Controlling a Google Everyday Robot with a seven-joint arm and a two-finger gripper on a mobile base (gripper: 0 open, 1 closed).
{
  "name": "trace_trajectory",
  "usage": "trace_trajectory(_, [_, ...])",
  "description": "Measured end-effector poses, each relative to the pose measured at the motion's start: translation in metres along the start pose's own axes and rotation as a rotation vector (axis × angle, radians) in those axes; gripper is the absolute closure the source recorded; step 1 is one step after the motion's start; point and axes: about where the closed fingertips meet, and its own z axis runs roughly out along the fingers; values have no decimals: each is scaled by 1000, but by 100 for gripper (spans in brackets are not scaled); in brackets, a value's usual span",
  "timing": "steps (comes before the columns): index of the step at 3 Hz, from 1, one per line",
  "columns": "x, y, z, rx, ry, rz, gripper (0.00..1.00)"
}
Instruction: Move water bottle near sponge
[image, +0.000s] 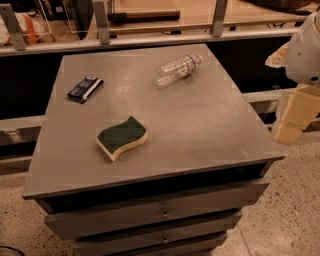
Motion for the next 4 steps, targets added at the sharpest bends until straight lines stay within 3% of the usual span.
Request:
trace_trajectory(2, [-1,-11,-3,21,-36,9,0])
trace_trajectory(3, [2,-50,1,41,-89,-19,0])
trace_trajectory(4, [9,-103,21,14,-112,-54,0])
